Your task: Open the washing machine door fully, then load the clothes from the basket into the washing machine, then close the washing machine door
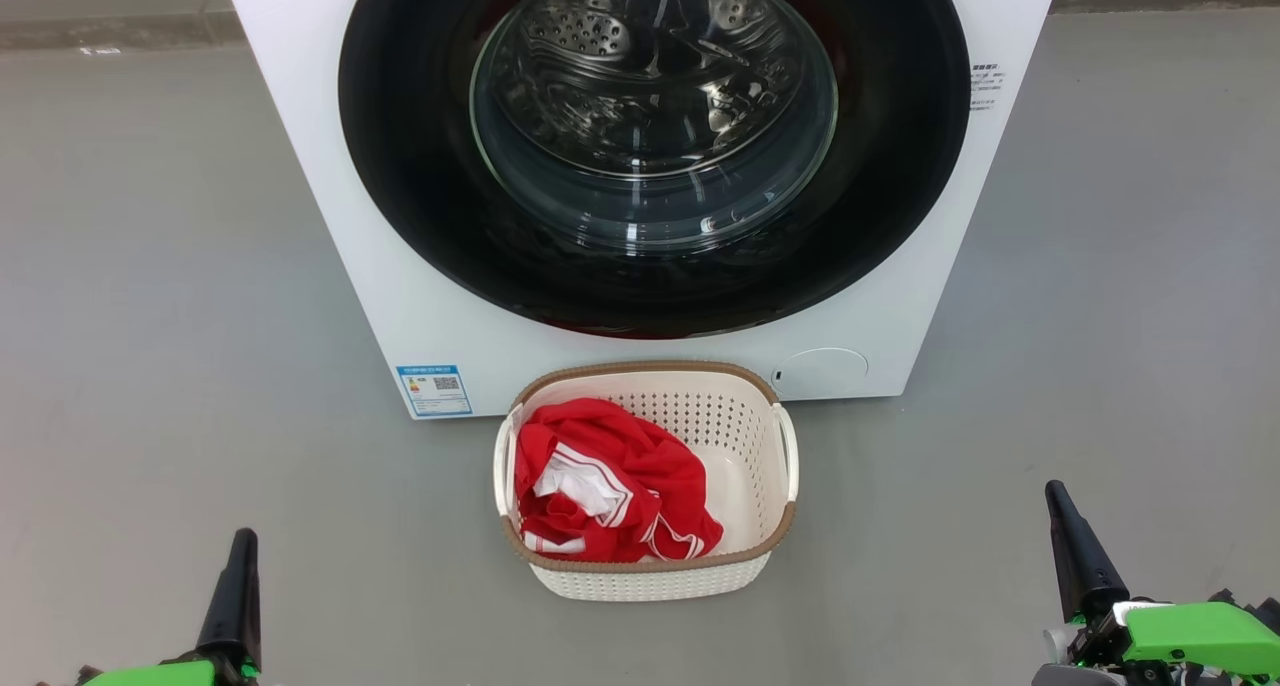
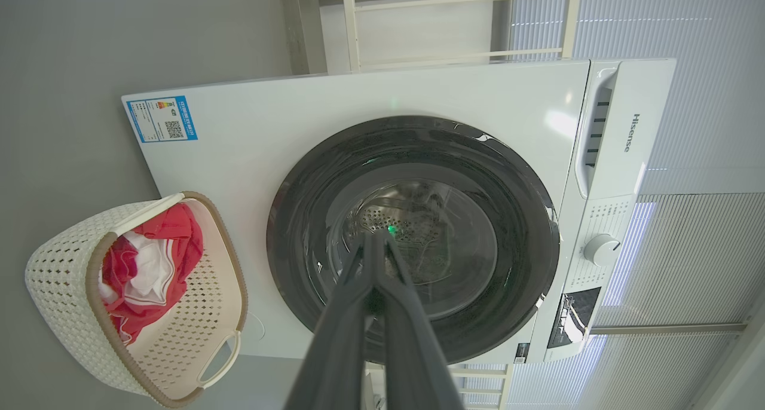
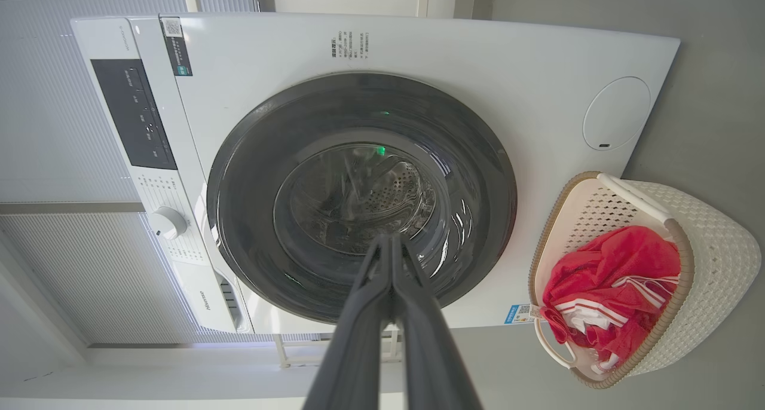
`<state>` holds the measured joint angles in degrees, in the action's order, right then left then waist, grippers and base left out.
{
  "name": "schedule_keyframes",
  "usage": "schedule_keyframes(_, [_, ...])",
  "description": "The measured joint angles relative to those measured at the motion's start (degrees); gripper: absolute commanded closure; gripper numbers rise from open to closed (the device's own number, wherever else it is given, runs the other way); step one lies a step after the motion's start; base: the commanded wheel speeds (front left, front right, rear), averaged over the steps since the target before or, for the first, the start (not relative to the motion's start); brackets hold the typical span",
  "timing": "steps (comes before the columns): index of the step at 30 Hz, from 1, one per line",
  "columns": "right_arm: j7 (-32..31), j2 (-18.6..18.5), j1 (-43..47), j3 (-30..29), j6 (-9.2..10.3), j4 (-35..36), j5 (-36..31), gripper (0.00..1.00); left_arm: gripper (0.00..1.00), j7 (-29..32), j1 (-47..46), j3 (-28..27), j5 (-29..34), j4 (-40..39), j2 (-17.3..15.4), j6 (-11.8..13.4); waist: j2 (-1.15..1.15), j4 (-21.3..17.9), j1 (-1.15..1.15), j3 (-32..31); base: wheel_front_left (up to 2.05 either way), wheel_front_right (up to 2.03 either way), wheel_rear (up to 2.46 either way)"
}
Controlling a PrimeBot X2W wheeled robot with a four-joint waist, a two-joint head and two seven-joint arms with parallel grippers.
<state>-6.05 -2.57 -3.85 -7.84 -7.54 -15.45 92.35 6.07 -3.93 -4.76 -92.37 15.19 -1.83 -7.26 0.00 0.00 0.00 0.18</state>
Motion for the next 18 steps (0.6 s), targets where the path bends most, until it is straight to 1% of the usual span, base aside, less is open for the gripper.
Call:
schedule_keyframes(12, [0.0, 0.0, 0.0, 0.0, 0.00, 0.0, 0.0, 1.00, 1.00, 0.0, 0.0, 0.0, 0.0, 0.0, 0.0, 0.0, 0.00, 0.0, 0.00, 0.0, 0.00, 0.00, 0.00])
schedule_keyframes(13, [0.0, 0.0, 0.0, 0.0, 0.00, 0.0, 0.0, 0.00, 0.00, 0.0, 0.0, 0.0, 0.0, 0.0, 0.0, 0.0, 0.00, 0.0, 0.00, 0.0, 0.00, 0.00, 0.00])
schedule_keyframes(18, [0.1, 0.8, 2.0, 0.0, 0.00, -3.0, 0.0, 0.00, 0.00, 0.0, 2.2, 0.3, 0.0, 2.7, 1.3, 0.0, 0.00, 0.0, 0.00, 0.0, 0.00, 0.00, 0.00])
